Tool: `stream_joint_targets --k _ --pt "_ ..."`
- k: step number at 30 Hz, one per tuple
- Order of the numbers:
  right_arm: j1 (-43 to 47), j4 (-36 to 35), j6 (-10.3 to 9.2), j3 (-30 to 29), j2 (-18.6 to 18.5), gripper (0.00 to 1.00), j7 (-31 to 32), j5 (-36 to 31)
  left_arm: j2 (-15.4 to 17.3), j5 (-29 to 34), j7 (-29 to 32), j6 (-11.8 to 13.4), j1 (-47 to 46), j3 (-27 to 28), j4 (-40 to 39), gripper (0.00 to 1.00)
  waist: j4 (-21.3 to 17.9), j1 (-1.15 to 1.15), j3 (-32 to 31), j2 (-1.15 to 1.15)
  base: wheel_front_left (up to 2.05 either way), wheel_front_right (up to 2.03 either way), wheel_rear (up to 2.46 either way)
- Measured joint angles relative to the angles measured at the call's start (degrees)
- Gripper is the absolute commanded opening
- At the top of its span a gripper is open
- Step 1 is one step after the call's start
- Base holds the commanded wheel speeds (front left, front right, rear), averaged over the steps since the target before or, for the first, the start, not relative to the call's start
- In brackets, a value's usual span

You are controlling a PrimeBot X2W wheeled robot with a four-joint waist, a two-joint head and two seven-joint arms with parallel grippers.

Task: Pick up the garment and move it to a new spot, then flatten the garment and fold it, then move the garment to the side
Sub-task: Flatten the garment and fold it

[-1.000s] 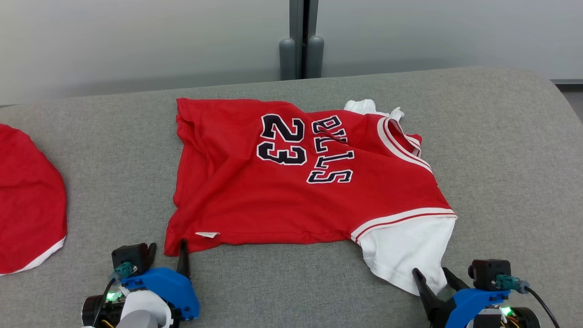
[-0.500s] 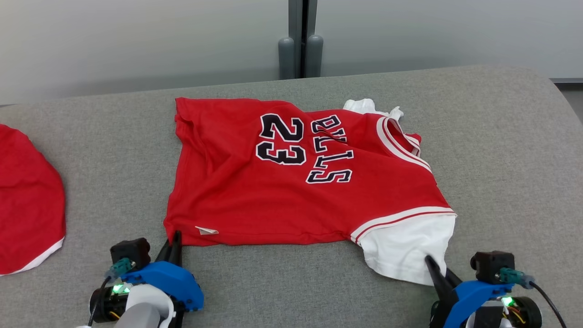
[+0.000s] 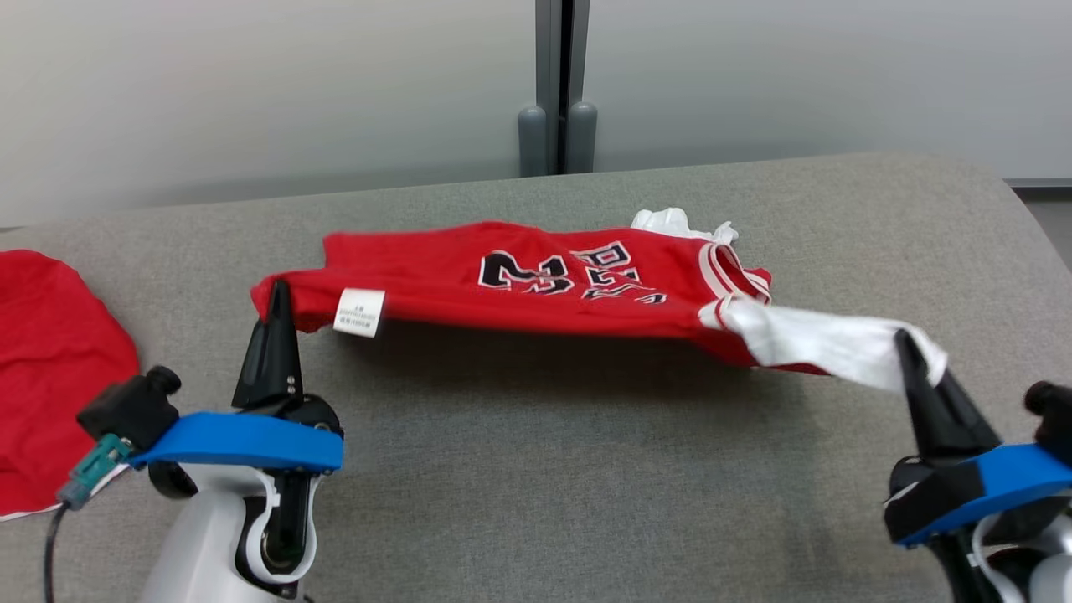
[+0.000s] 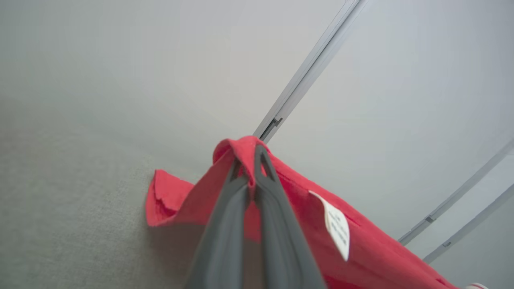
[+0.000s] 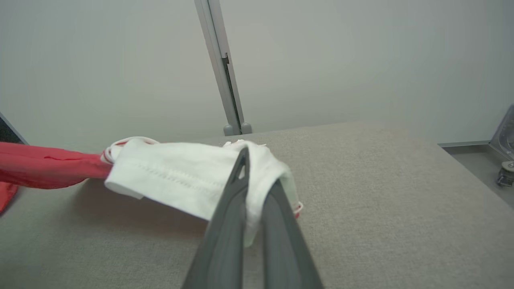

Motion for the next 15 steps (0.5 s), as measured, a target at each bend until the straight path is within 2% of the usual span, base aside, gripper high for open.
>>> stream_joint_targets --k 5,10,15 --pt "-0.11 -9.25 -0.01 -2.15 0.0 0.0 2.46 -0.35 0.27 -6.31 3.85 -0.01 1.33 -0.51 -13.54 0.0 0.13 0.0 -0.82 0.0 0.0 0.0 0.0" --pt "-2.74 -17.57 0.0 -4.24 0.01 0.0 4.77 -1.51 2.05 -9.76 7.76 -0.08 2.1 -0.64 -26.25 0.0 -0.11 0.0 -0.61 0.0 0.0 0.0 0.0" --pt "-9.31 -23.19 -0.01 -4.57 -0.02 0.0 8.0 -5.04 3.48 -12.02 11.98 0.9 -0.46 -0.31 -33.84 0.0 -0.52 0.0 0.71 0.0 0.0 0.0 0.0"
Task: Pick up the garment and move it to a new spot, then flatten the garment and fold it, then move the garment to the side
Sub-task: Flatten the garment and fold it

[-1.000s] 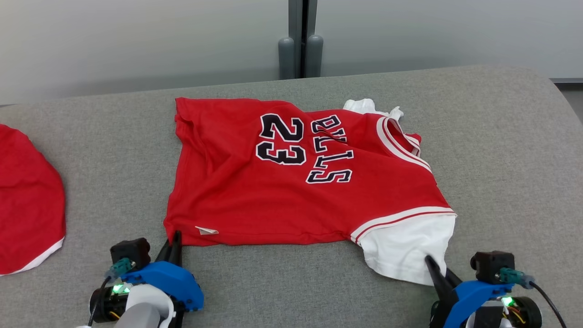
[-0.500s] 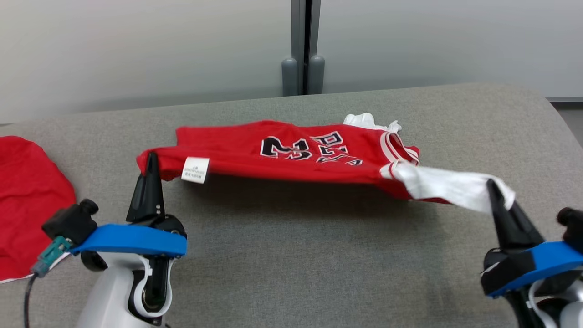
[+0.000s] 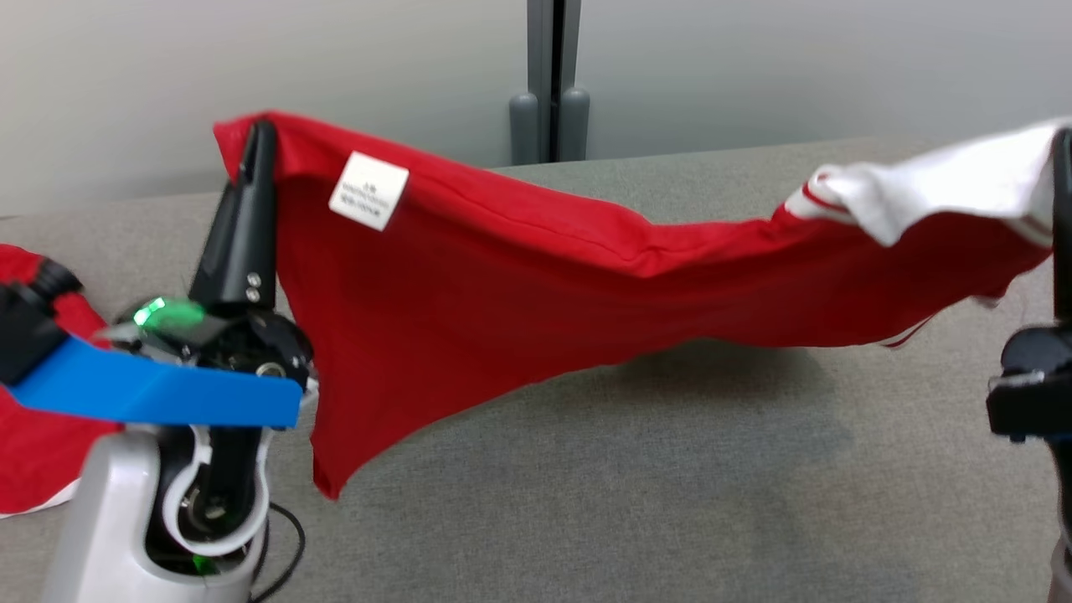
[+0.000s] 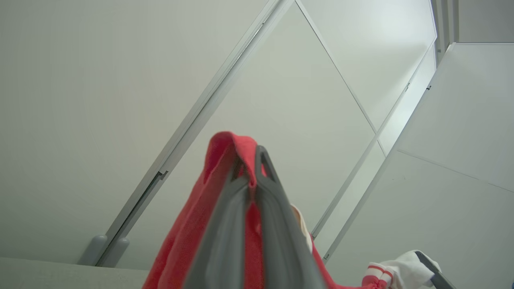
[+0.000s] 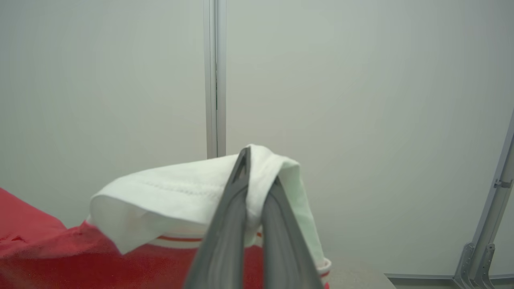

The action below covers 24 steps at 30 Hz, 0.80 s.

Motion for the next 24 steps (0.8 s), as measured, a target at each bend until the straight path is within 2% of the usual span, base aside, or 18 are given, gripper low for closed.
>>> stream_joint_targets --k 4,9,12,16,18,21,24 --pt "-7.77 -2.05 0.0 1.36 -0.38 0.0 2.15 -1.98 0.94 -0.79 3.18 0.99 -4.98 -0.09 -2.77 0.0 -0.33 0.0 2.22 0.0 0.0 0.0 0.0" --pt "-19.0 0.63 0.0 3.15 -3.66 0.0 3.89 -2.04 0.47 -2.32 5.92 1.92 -11.68 -0.3 -0.89 0.0 -0.3 0.0 6.12 0.0 0.0 0.0 0.0" --pt "-25.94 8.25 0.01 4.16 -5.01 0.0 3.94 0.14 -1.09 -5.76 7.36 3.24 -16.56 1.03 2.98 0.0 -0.66 0.01 9.36 0.0 0.0 0.0 0.0" --pt "-35.32 22.62 0.0 5.64 -6.12 0.0 2.27 3.6 0.27 -4.85 8.87 4.26 -24.32 1.83 10.25 0.0 -1.24 0.02 14.17 0.01 0.0 0.0 0.0" --pt "-40.78 29.34 0.0 7.66 -6.95 0.0 -0.4 3.74 1.16 -4.02 9.05 4.45 -28.29 2.36 14.43 0.0 -1.47 0.02 16.48 0.01 0.0 0.0 0.0" --pt "-48.22 38.09 0.03 14.37 -8.65 0.0 -7.83 3.53 3.74 -2.69 8.98 3.31 -34.15 3.41 20.3 0.0 -1.98 0.03 19.18 0.02 0.0 0.0 0.0" --pt "-55.51 45.84 0.01 17.96 -8.93 0.0 -15.05 3.1 5.71 -0.1 7.19 2.8 -39.72 3.89 25.39 0.0 -2.8 0.03 20.88 0.02 0.0 0.0 0.0"
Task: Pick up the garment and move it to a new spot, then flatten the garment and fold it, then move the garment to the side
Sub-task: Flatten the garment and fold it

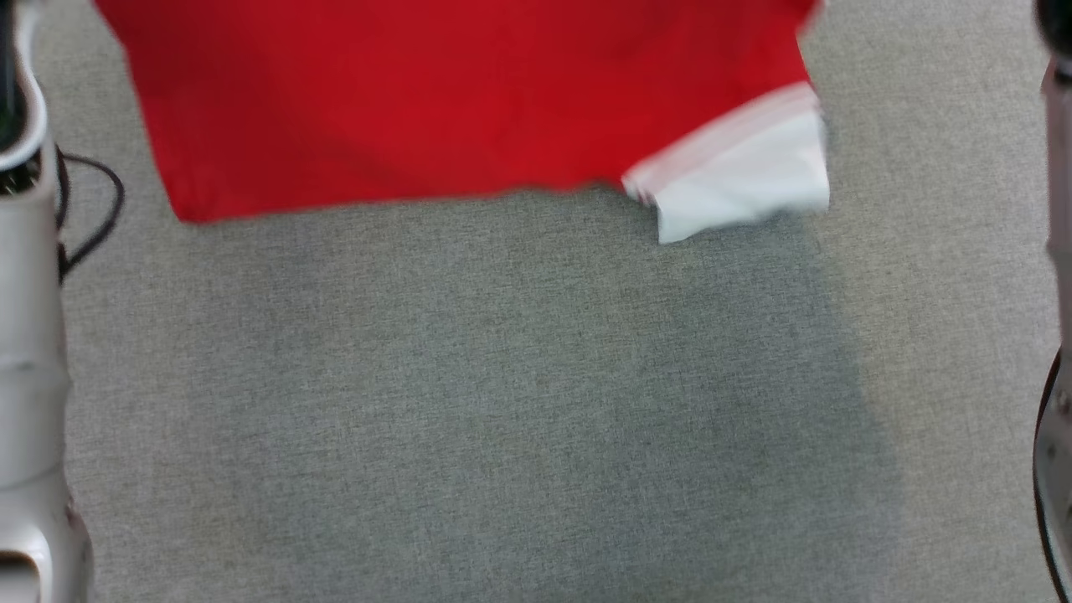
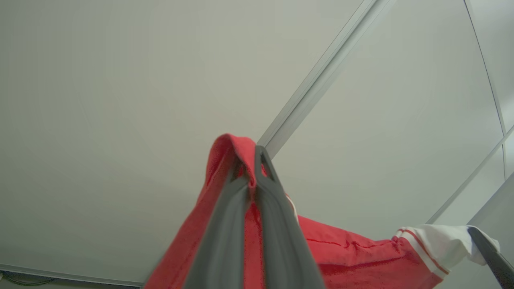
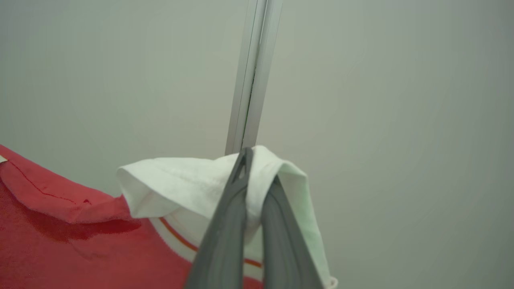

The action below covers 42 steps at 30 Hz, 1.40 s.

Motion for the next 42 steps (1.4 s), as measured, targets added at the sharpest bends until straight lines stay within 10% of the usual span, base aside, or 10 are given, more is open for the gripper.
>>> stream_joint_targets --k 10,21,31,42 --pt "-18.93 10.61 0.0 2.04 -1.79 0.0 -16.83 -4.81 1.26 3.37 -9.59 -3.48 -13.32 -0.8 5.5 0.0 -0.07 -0.04 1.01 -0.01 0.0 0.0 0.0" --pt "-0.18 17.06 0.0 10.39 -4.53 0.0 -17.17 3.37 0.7 -1.59 -16.56 -3.71 2.61 -10.77 9.68 0.0 0.62 -0.02 1.98 -0.01 0.0 0.0 0.0" --pt "25.83 9.18 0.01 14.34 -9.48 0.0 -2.56 20.42 1.4 -4.79 -19.33 -3.72 22.24 -18.42 11.93 0.0 2.69 -0.04 -4.42 -0.03 0.0 0.0 0.0" --pt "57.67 -10.69 -0.01 -5.72 -3.87 0.0 18.87 16.95 1.57 -1.92 -19.57 -2.1 40.01 -21.27 8.82 0.0 4.34 -0.05 -14.64 -0.04 0.0 0.0 0.0"
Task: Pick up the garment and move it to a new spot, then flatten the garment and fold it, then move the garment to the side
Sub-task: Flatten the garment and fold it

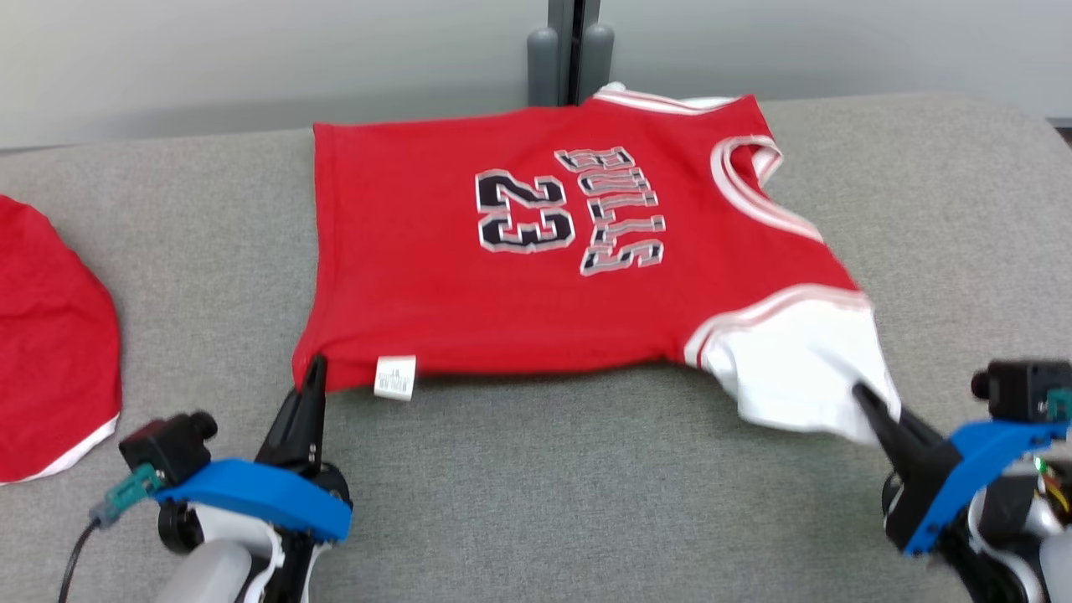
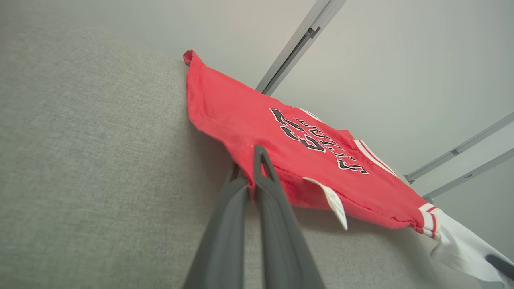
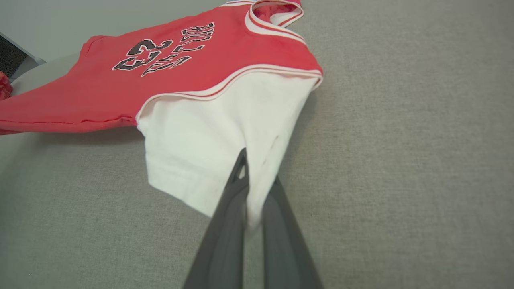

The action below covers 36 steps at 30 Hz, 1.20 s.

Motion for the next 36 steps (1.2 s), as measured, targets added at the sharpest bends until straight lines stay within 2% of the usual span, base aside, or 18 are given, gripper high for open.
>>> stream_joint_targets --k 5,8,9,18,24,26,36 --pt "10.1 -11.92 0.0 -6.59 7.64 0.0 10.58 -6.05 0.63 1.21 0.0 3.54 6.02 -0.51 -3.0 0.0 -0.34 0.01 -2.21 0.0 0.0 0.0 0.0" --pt "14.67 -17.18 0.0 -8.4 10.54 0.0 15.84 -7.94 1.59 2.24 0.0 5.73 8.89 -0.44 -4.81 0.0 -0.09 0.01 -3.09 0.0 0.0 0.0 0.0" --pt "19.64 -21.64 0.0 -9.36 12.15 0.0 21.36 -9.77 2.76 3.35 0.63 8.31 12.03 -1.37 -6.93 0.0 0.2 0.01 -3.93 0.0 0.0 0.0 0.0" --pt "23.88 -24.7 0.0 -12.03 12.7 0.0 25.96 -10.45 6.32 4.81 4.01 14.66 18.76 -2.87 -13.74 0.0 0.63 0.02 -4.46 0.01 0.0 0.0 0.0" --pt "22.84 -26.09 0.0 -11.54 12.72 0.0 24.42 -10.45 6.43 4.65 5.14 14.57 18.33 -3.22 -17.97 0.0 1.42 0.02 -3.99 0.02 0.0 0.0 0.0" --pt "20.92 -26.43 0.0 -10.47 12.74 0.0 23.74 -10.42 6.25 4.7 5.93 14.04 16.78 -3.49 -18.62 0.0 1.59 0.02 -3.81 0.02 0.0 0.0 0.0" --pt "10.28 -26.4 0.0 -8.6 12.76 0.0 20.69 -11.07 4.58 4.85 10.39 14.85 7.69 -3.78 -17.95 0.0 2.25 0.02 -1.72 0.02 0.0 0.0 0.0"
